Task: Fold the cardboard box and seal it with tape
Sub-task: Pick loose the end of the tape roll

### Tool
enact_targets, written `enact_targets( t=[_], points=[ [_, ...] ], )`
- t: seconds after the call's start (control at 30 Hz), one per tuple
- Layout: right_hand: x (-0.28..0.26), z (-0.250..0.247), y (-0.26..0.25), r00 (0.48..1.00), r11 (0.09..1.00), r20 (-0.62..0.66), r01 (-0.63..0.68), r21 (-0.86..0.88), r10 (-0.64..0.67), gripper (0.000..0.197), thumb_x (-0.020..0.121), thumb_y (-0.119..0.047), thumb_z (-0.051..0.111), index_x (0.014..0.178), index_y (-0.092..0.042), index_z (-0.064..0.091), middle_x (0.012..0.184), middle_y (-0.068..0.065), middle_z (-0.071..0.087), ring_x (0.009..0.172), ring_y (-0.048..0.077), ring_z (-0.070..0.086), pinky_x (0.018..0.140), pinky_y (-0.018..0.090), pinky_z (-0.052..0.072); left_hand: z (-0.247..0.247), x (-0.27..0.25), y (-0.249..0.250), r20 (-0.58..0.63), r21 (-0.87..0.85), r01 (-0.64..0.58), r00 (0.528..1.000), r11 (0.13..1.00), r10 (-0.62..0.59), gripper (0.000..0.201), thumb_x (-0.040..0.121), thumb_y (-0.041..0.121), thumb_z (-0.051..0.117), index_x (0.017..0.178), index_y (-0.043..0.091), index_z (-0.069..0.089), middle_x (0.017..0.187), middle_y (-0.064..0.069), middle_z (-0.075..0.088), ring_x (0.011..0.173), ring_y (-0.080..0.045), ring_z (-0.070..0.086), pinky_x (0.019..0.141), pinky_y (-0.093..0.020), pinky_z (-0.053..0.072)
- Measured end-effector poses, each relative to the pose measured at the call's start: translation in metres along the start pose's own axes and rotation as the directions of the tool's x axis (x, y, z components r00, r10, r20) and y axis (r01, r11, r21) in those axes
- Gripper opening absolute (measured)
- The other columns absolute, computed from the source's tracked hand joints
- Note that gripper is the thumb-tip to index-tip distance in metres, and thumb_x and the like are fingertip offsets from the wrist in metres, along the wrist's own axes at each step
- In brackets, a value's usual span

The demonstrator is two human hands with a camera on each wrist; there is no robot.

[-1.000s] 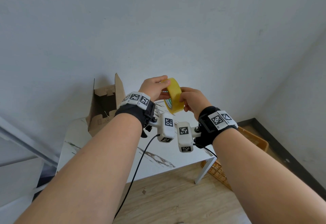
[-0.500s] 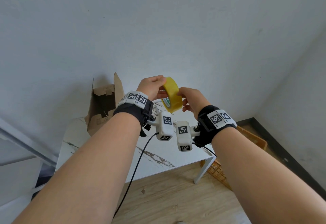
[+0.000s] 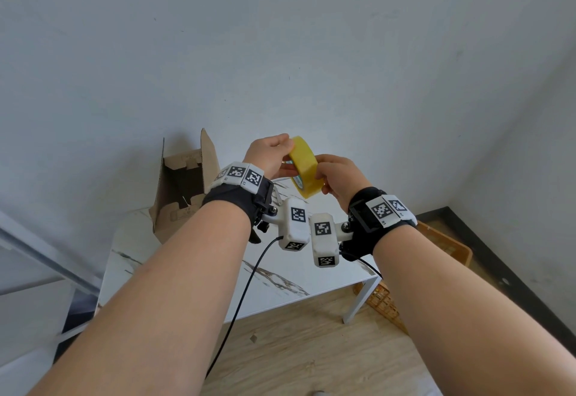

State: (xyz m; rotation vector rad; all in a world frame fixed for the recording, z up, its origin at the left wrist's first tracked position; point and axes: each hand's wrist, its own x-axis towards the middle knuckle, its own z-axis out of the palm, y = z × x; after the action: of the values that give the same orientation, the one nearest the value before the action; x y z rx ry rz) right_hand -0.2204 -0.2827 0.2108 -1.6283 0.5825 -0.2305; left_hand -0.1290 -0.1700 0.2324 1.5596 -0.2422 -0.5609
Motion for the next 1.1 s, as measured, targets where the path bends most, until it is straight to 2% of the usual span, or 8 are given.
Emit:
enact_targets(
  t=[0.2, 0.33, 0.5, 0.6, 0.7, 0.8, 0.93, 1.1],
  points=[
    [-0.004, 0.001, 0.005, 0.997, 0.996, -0.019, 0.069, -0.047, -0.070, 0.046, 0.071, 0.015, 0.035, 0.089, -0.013, 0.068, 0.068, 0.001, 0.058, 0.050, 0.014, 0.039, 0.050, 0.023, 0.035, 0.004, 0.004, 0.001, -0.015, -0.033, 0.006, 1.000, 0.999, -0.006, 0.040, 0.096, 0.015, 0.054, 0.134, 0.000, 0.050, 0.109, -0.019, 0.061, 0.088, -0.031, 0.064, 0.072, -0.038, 0.060],
    [-0.003, -0.005, 0.005, 0.998, 0.995, 0.037, 0.058, -0.075, -0.056, 0.052, 0.075, 0.014, 0.041, 0.106, -0.017, 0.069, 0.079, -0.006, 0.065, 0.065, 0.008, 0.049, 0.065, 0.019, 0.040, -0.001, 0.005, 0.001, -0.063, -0.132, 0.058, 0.996, 0.990, -0.066, 0.030, 0.098, 0.014, 0.050, 0.125, 0.000, 0.054, 0.094, -0.014, 0.062, 0.079, -0.027, 0.064, 0.070, -0.037, 0.058],
    [-0.002, -0.009, 0.007, 0.992, 0.996, 0.118, 0.053, -0.074, -0.044, 0.042, 0.078, 0.013, 0.051, 0.106, -0.014, 0.067, 0.090, 0.000, 0.065, 0.082, 0.008, 0.056, 0.074, 0.018, 0.040, -0.007, 0.004, 0.000, -0.090, -0.218, 0.114, 0.987, 0.969, -0.137, 0.019, 0.100, 0.016, 0.045, 0.111, 0.003, 0.054, 0.083, -0.013, 0.060, 0.070, -0.026, 0.062, 0.072, -0.040, 0.054],
    [0.000, -0.005, 0.007, 0.990, 0.997, 0.128, 0.059, -0.043, -0.053, 0.043, 0.079, 0.012, 0.052, 0.109, -0.014, 0.066, 0.095, 0.000, 0.066, 0.087, 0.012, 0.057, 0.074, 0.021, 0.040, -0.009, 0.008, -0.001, -0.110, 0.220, 0.052, 0.994, 0.974, -0.029, 0.031, 0.100, 0.027, 0.041, 0.119, 0.011, 0.059, 0.090, -0.011, 0.062, 0.075, -0.028, 0.064, 0.072, -0.040, 0.058],
    [0.001, -0.002, 0.008, 0.992, 0.996, 0.117, 0.047, -0.077, -0.038, 0.042, 0.082, 0.009, 0.054, 0.118, -0.012, 0.065, 0.098, 0.002, 0.065, 0.089, 0.015, 0.058, 0.072, 0.022, 0.042, -0.012, 0.012, -0.010, -0.002, 0.646, -0.180, 0.971, 0.742, 0.237, 0.031, 0.097, 0.027, 0.046, 0.122, 0.024, 0.064, 0.128, -0.004, 0.059, 0.105, -0.021, 0.060, 0.093, -0.025, 0.045],
    [-0.001, -0.003, 0.010, 0.995, 0.992, 0.098, 0.033, -0.123, -0.021, 0.042, 0.083, 0.007, 0.054, 0.119, -0.012, 0.065, 0.100, 0.003, 0.065, 0.093, 0.019, 0.057, 0.077, 0.026, 0.042, -0.011, 0.010, -0.018, 0.127, 0.745, -0.263, 0.958, 0.612, 0.257, 0.032, 0.095, 0.024, 0.049, 0.124, 0.028, 0.062, 0.134, -0.001, 0.055, 0.114, -0.018, 0.055, 0.095, -0.025, 0.039],
    [-0.002, -0.003, 0.009, 0.997, 0.987, 0.081, 0.015, -0.163, -0.002, 0.037, 0.085, 0.005, 0.054, 0.117, -0.011, 0.065, 0.102, 0.006, 0.065, 0.095, 0.021, 0.058, 0.083, 0.031, 0.043, -0.008, 0.007, -0.023, 0.186, 0.796, -0.332, 0.930, 0.506, 0.318, 0.031, 0.094, 0.022, 0.052, 0.122, 0.026, 0.064, 0.122, -0.001, 0.060, 0.109, -0.019, 0.057, 0.094, -0.029, 0.043],
    [-0.004, -0.001, 0.005, 0.998, 0.980, 0.062, 0.008, -0.201, 0.005, 0.038, 0.087, 0.004, 0.053, 0.120, -0.009, 0.064, 0.106, 0.009, 0.065, 0.095, 0.022, 0.057, 0.081, 0.031, 0.042, -0.006, 0.003, -0.020, 0.214, 0.816, -0.374, 0.904, 0.440, 0.371, 0.028, 0.092, 0.016, 0.055, 0.116, 0.022, 0.069, 0.116, -0.003, 0.063, 0.108, -0.021, 0.057, 0.094, -0.034, 0.044]
  ],
)
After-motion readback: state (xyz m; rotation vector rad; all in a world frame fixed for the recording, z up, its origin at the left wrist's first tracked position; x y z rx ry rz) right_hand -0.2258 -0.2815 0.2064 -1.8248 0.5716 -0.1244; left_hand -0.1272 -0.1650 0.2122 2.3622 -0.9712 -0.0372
